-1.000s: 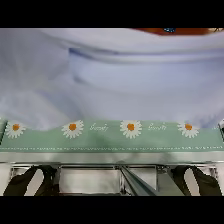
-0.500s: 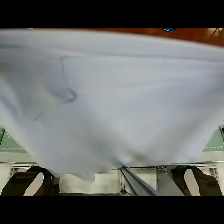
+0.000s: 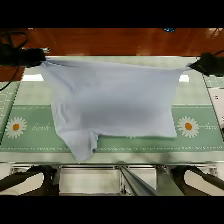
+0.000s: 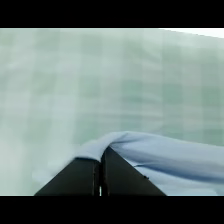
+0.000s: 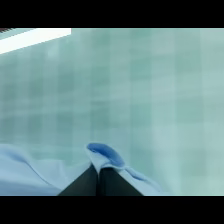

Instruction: Fold the shirts.

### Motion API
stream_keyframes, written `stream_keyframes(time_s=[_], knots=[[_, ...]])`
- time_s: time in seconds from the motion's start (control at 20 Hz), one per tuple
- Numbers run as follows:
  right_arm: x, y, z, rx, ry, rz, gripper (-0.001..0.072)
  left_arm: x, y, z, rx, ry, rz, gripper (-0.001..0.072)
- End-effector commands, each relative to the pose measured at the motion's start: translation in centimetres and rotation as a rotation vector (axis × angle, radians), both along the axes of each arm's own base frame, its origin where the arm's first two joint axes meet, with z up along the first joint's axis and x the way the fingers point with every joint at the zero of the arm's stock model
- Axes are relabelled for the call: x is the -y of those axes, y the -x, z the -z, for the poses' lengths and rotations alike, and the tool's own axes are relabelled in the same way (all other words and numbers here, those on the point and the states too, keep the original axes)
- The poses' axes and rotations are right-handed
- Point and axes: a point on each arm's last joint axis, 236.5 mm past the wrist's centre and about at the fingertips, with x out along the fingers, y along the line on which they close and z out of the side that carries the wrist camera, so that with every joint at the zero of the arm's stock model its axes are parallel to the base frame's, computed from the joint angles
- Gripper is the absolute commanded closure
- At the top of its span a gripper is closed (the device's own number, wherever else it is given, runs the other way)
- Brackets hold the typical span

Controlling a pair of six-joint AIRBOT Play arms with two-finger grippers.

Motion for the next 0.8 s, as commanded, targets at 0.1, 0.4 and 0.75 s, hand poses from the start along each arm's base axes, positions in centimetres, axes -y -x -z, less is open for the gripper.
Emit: stream_keyframes(time_s=[0.1,0.4,0.75], knots=[[0.3,-11.1,8.9,-0.049,-0.206,0.053,0.0692,0.6,-8.5,7.9,0.014,0.120,-0.063,0.0688],[-1.1,-16.5,14.1,-0.126,-0.357,0.143,0.0686,3.3,-10.7,12.4,-0.063,0.321,-0.106,0.0688],[1.8,-12.3,8.4,-0.163,-0.479,0.031,0.0303,-0.2,-4.8,10.2,-0.352,0.399,-0.056,0.0197]])
